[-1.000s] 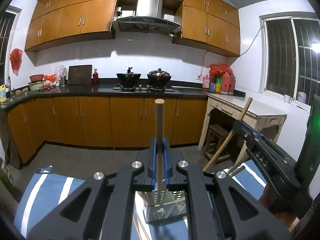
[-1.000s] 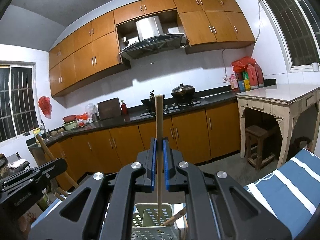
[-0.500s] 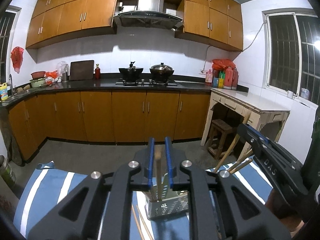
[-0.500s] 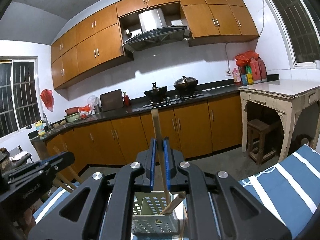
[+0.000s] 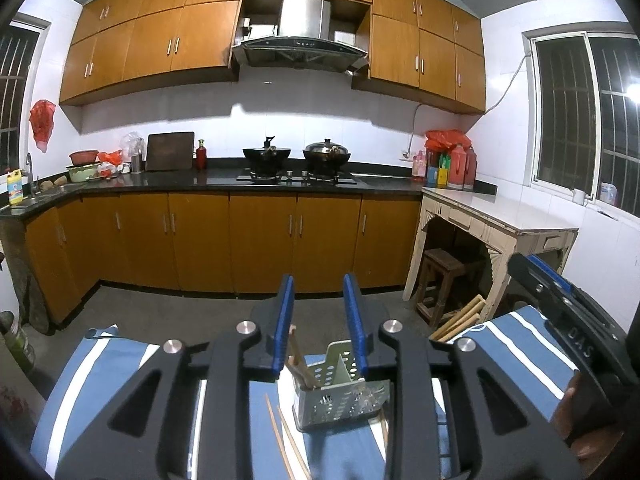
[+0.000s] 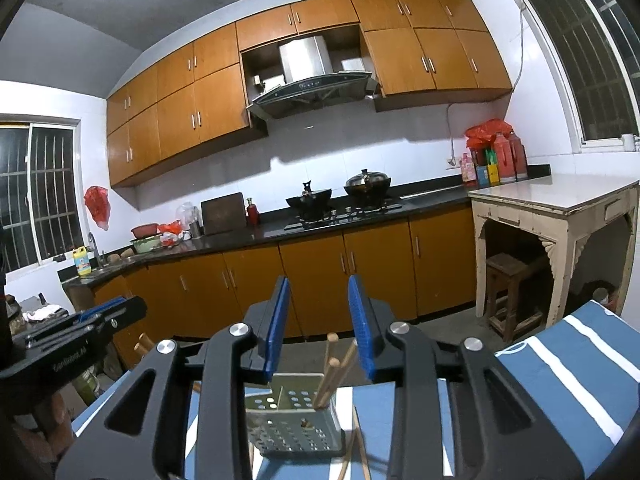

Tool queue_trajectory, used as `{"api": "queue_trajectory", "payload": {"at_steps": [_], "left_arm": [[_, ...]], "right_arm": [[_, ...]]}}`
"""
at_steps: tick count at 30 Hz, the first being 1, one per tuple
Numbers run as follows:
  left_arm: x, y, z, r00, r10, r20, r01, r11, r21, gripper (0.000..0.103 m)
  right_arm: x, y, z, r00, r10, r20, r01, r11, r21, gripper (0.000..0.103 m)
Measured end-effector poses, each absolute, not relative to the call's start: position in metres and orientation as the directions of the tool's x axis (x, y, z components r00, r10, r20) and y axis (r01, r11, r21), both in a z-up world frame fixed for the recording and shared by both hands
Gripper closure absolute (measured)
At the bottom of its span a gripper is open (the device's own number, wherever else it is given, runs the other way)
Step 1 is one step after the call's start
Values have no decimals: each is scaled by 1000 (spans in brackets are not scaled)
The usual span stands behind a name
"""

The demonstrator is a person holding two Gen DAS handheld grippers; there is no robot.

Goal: Organize utensils
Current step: 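Open both tools to release the chopsticks into the caddy, then lower both tools and grasp one wooden chopstick each from the table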

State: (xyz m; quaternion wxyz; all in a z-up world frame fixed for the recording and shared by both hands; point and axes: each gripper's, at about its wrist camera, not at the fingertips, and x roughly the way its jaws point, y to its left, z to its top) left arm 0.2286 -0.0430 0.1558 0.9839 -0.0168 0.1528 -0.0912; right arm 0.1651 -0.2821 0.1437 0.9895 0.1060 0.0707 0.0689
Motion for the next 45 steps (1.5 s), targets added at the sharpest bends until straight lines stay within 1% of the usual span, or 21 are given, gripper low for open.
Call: {"api": "queue_trajectory", "payload": {"at_steps": [7,9,12,13,15,19,25,27,29,33,37,39,41,42,43,45], "left_arm": [[194,-38,152,939,-183,-291,176,983,-50,76],[180,-34,146,938,-183,-293,177,983,-47,73],[161,-26,130,934,-177,-310,172,984,-44,71],[158,-25,124,931,-176,-320,170,984,-46,71],[153,-20,105,918,-163,-362,158,986,-45,71],[159,-13,67,884,-126,-450,122,992,-37,71],[177,-8,14,823,-79,-562,85,996,-16,71],[185,-8,-5,790,-84,-607,91,996,-20,71],[191,-7,-19,760,-98,-643,95,995,-39,71],[201,-1,-44,703,-129,-700,98,992,-84,71],[208,-4,-56,669,-153,-728,105,988,-110,71],[211,-8,-61,655,-157,-739,114,987,-109,71],[214,-12,-65,644,-163,-747,121,986,-110,71],[216,-15,-67,638,-166,-752,125,986,-112,71],[217,-16,-69,633,-169,-756,129,985,-113,71],[220,-22,-74,620,-173,-765,138,984,-110,71]], "right_arm": [[139,-301,125,978,125,-169,-86,971,223,71],[132,-307,115,974,115,-193,-70,972,223,71],[126,-314,94,964,89,-250,-34,976,216,70],[127,-318,81,955,81,-286,-16,975,220,70],[128,-323,66,940,72,-333,6,974,227,70],[139,-325,24,886,71,-457,42,972,232,70],[166,-300,-27,767,110,-632,1,985,172,70],[177,-291,-43,716,119,-688,-20,989,149,70],[181,-282,-54,687,116,-717,-34,991,128,71],[194,-267,-68,647,105,-755,-54,994,92,70],[203,-263,-77,626,85,-775,-57,996,64,71],[202,-264,-78,633,70,-771,-50,998,49,72],[200,-266,-77,641,67,-764,-46,998,49,79],[199,-267,-77,643,67,-763,-44,998,51,89],[199,-270,-77,643,67,-763,-39,998,55,93],[197,-279,-77,644,54,-763,-7,998,64,94]]}}
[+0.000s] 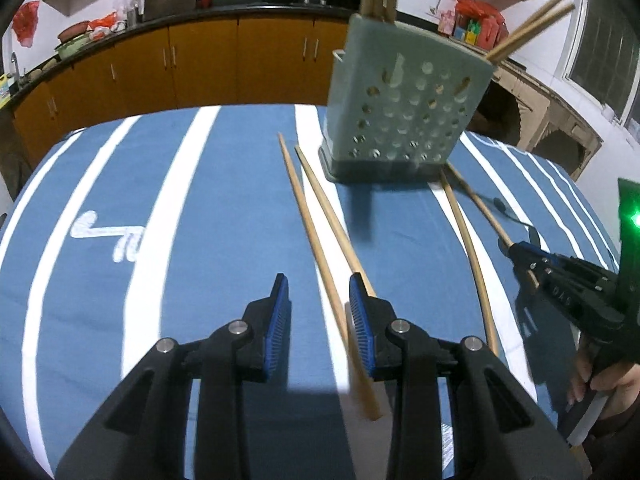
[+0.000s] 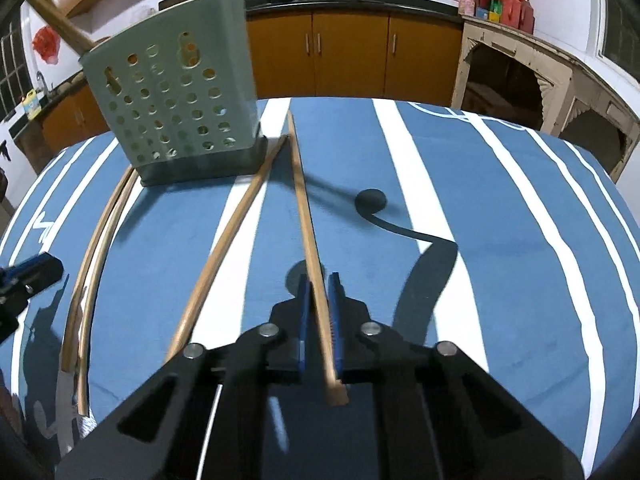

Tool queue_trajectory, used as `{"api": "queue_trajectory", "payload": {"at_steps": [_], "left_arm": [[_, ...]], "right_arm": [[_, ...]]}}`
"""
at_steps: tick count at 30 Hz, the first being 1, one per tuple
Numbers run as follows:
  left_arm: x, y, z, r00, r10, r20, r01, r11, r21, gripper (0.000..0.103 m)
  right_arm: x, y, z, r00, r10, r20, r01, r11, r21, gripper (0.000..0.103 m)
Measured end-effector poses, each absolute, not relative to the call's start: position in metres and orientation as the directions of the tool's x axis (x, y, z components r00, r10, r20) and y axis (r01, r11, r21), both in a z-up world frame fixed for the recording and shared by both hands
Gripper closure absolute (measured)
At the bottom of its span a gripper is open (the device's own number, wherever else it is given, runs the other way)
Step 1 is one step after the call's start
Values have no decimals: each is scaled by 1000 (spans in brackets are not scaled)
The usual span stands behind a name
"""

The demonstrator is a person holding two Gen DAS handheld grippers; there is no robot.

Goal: Organize utensils
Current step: 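Lower both tools and grasp one wooden chopstick each from the table, then lift the chopstick in the left tool while the right tool lifts its chopstick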

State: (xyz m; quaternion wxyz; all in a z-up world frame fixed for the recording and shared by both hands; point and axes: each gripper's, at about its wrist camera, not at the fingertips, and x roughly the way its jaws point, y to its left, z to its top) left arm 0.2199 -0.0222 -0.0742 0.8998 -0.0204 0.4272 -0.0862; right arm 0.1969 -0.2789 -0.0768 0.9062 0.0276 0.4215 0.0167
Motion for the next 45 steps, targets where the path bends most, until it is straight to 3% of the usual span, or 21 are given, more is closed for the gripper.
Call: {"api": "queue_trajectory", "payload": {"at_steps": [6,10,14,22,36,40,45], "left_arm": [[226,-38,-87,592,-157,-791,149,985,-85,72],[229,-45,-90,604,-114,-789,143,989,-33,90],[232,-34,-90,610,-89,-787,104,994,-32,95],[240,16,-87,612,-11,-791,-2,1000,-16,96],[230,16,-87,630,9,-777,21,999,29,93],[228,18,-87,629,31,-777,0,999,40,81],[227,20,-87,629,31,-777,-3,999,38,79]], "right_arm": [[196,-319,-78,646,-5,-763,137,985,109,95],[193,-324,-78,644,-6,-765,141,984,110,95],[192,-320,-78,644,13,-765,124,985,121,95],[186,-305,-78,645,50,-763,79,988,131,95],[181,-297,-79,651,35,-759,70,992,106,95],[179,-297,-79,650,35,-759,65,993,101,95],[179,-297,-79,650,35,-759,64,993,100,95]]}}
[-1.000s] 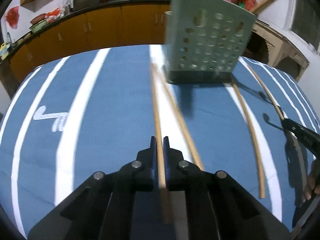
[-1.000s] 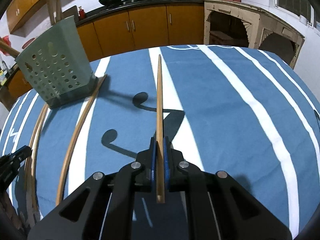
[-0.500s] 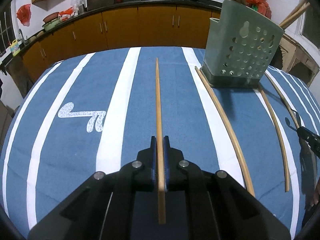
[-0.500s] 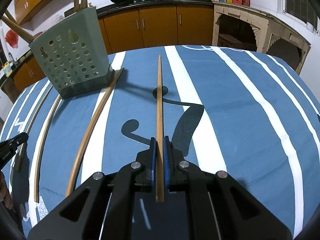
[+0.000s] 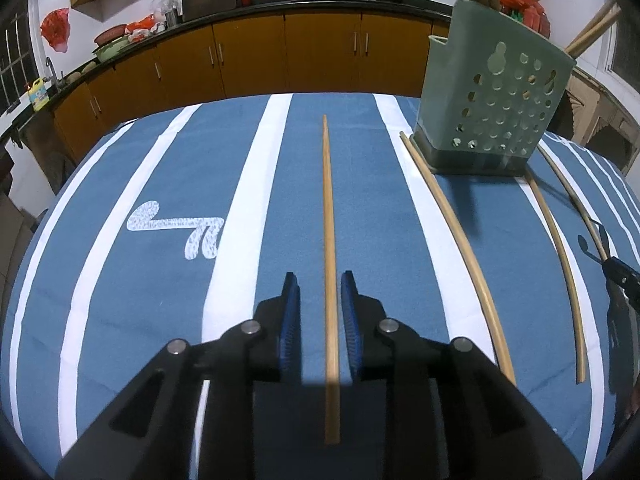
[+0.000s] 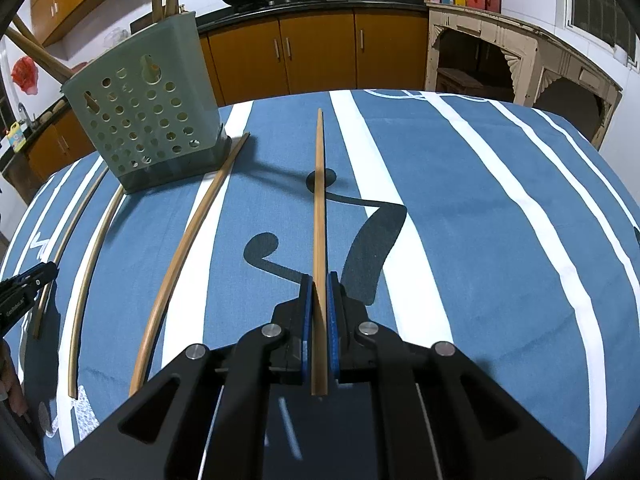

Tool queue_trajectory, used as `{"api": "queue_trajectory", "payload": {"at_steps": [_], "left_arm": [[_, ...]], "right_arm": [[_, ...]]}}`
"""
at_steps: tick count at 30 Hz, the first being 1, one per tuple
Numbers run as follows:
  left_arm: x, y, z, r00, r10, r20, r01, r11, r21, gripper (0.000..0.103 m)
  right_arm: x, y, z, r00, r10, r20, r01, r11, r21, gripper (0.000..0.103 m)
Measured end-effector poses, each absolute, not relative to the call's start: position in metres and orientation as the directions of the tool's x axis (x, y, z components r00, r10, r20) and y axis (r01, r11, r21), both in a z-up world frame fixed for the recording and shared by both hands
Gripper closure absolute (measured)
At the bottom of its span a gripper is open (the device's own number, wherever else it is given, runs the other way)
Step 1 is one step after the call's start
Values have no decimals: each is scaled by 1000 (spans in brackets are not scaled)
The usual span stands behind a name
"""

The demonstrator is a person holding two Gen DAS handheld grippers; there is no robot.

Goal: Organize utensils
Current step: 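Lift the chopstick in the left tool while the right tool lifts its chopstick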

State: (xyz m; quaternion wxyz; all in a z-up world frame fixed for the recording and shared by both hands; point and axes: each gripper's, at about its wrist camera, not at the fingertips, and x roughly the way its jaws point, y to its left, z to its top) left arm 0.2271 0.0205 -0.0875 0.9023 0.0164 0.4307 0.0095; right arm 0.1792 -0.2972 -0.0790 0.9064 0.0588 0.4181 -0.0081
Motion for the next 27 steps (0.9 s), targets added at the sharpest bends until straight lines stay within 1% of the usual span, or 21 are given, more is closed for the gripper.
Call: {"api": "queue_trajectory", "payload": {"at_steps": [11,12,14,16,21,27], "left_arm": [[225,17,-88,628,27,-778,10,999,43,80],[224,17,-88,628,24,-778,13,999,41,81],[222,16,-88,629,12,-777,24,999,35,92],[220,14,-88,629,9,-777,35,999,40,95],[213,14,-87,618,-11,-786,54,998,29,96],[202,19,-76,629,-23,-777,57,998,17,96]], "right_arm": [[177,-297,-79,650,37,-759,62,993,101,94],[177,-297,-79,650,37,-759,62,993,102,94],[176,-297,-79,650,39,-759,59,993,102,94],[175,-297,-79,650,46,-759,52,993,105,94],[170,-304,-79,649,65,-758,54,990,130,95],[159,-311,-70,675,65,-735,60,988,143,95]]}}
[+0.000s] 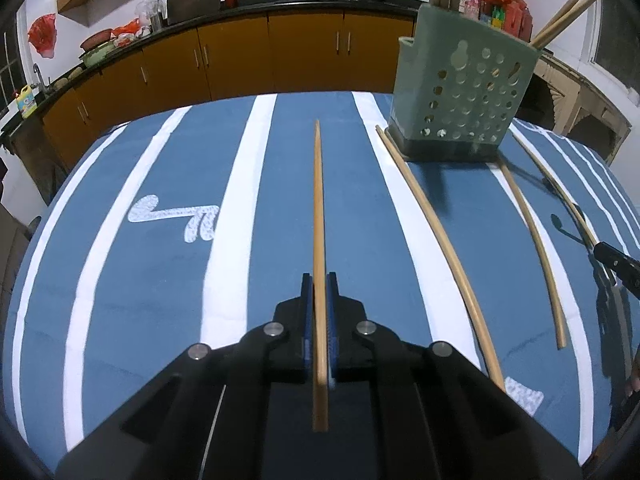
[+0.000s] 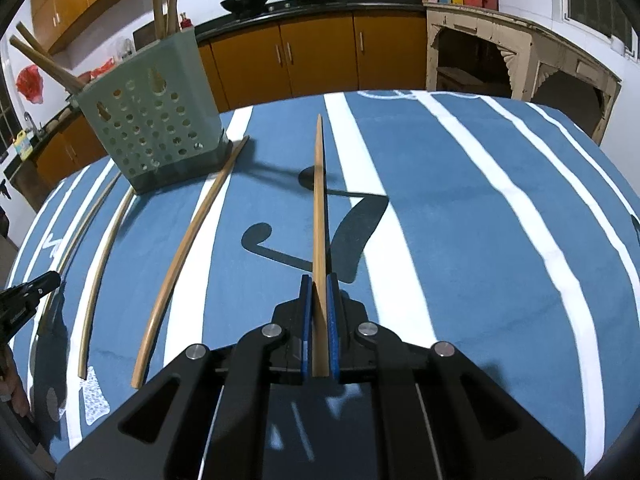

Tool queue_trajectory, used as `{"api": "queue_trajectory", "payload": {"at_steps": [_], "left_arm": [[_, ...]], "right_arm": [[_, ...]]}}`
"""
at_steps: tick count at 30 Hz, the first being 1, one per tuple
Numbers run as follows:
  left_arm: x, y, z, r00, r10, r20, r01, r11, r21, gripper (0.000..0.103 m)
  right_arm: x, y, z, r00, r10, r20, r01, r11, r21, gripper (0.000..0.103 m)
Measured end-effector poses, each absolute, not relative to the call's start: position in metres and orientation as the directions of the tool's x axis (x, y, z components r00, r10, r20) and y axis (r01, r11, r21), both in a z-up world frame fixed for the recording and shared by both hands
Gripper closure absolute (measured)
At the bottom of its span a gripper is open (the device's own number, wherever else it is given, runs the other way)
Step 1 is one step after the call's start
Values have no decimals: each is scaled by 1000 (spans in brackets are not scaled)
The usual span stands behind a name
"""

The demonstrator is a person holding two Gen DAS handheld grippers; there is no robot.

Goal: Organize utensils
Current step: 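Lift the chopstick in the left tool while the right tool lifts its chopstick, then carry both chopsticks over the green caddy and lower them in upright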

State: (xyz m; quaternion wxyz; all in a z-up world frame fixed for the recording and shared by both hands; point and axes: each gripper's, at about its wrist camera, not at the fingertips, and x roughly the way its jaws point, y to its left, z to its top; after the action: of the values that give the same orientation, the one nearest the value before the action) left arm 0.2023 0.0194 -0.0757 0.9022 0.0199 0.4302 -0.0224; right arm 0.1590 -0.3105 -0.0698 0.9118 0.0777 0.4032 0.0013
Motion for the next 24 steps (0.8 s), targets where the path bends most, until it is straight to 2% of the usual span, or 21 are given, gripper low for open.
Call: {"api": "queue_trajectory", "payload": {"at_steps": [24], "left_arm": [[173,26,11,789,-62,-611,73,997,-7,96]], "right_arm": [[141,-319,-6,806,58,-589,40,988,152,95]]}}
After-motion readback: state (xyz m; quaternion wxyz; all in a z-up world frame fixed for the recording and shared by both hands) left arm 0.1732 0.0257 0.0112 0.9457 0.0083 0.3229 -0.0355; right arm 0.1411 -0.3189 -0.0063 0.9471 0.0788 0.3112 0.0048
